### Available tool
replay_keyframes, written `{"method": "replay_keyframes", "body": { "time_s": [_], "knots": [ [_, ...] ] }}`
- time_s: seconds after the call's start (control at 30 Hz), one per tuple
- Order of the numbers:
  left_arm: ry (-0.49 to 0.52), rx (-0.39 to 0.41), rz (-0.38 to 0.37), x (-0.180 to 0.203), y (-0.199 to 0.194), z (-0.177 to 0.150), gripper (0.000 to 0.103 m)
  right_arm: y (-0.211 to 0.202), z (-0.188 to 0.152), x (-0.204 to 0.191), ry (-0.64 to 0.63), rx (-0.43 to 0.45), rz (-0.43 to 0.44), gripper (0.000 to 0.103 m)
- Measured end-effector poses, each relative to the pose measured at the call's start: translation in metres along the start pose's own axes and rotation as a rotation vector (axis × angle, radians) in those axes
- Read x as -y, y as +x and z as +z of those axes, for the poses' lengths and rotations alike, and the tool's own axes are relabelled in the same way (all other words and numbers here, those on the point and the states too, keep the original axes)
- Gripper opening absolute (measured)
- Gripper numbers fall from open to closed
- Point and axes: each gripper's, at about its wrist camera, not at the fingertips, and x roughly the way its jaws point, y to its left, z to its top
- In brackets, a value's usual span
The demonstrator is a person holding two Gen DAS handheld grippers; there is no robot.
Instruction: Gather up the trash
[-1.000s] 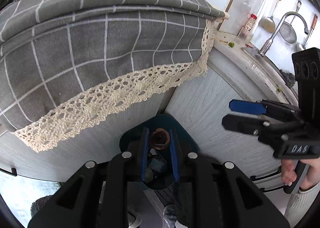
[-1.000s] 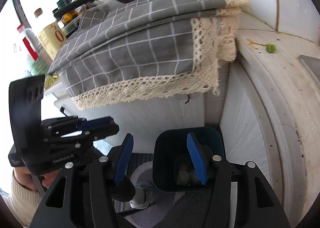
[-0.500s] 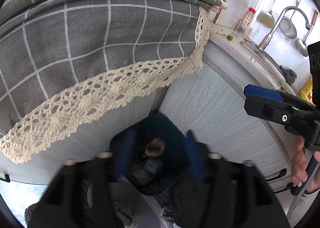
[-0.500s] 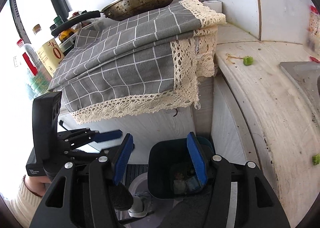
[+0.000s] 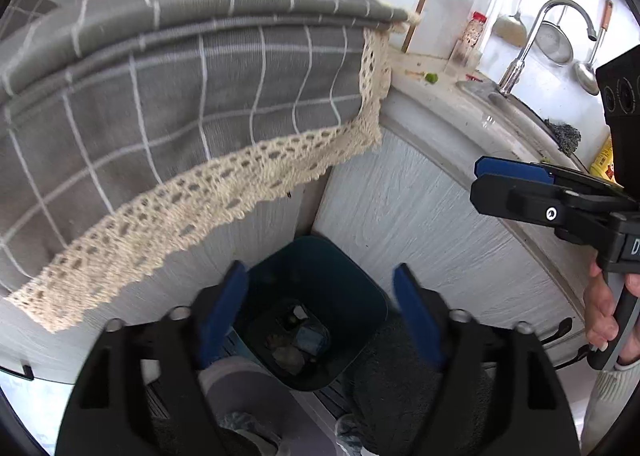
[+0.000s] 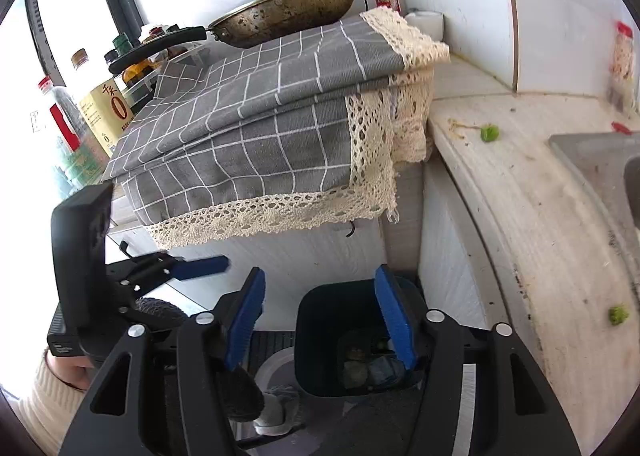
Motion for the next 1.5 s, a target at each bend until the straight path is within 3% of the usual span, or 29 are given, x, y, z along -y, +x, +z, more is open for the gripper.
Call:
{"method": "replay_keyframes", "body": {
  "time_s": [0.07,0.37,0.47,0.6,0.87,1.13,1.5],
  "knots": [
    [0.015,0.035,0.008,-0.001,-0.015,0.000,0.091,-0.006,0.001,-0.006,-0.020,0.012,-0.020,0.074],
    [0.045,0.219,0.089,0.003,-0.089,-0.001,0.100,-0.041,0.002,-0.030,-0.078,0.072,-0.075,0.089],
    [0.042,0.253,0.119,0.001,-0.110,-0.002,0.100,-0.058,0.001,-0.041,-0.103,0.101,-0.104,0.091],
    [0.015,0.262,0.092,-0.001,-0.129,-0.005,0.100,-0.075,-0.002,-0.051,-0.136,0.116,-0.141,0.099],
    [-0.004,0.307,0.073,0.006,-0.158,-0.017,0.100,-0.094,-0.021,-0.072,-0.165,0.116,-0.178,0.100],
    [0.025,0.347,0.086,0.020,-0.179,-0.028,0.100,-0.118,-0.032,-0.082,-0.157,0.188,-0.204,0.100],
    [0.067,0.349,0.095,0.024,-0.165,-0.040,0.100,-0.111,-0.040,-0.086,-0.165,0.213,-0.222,0.100]
  ]
}}
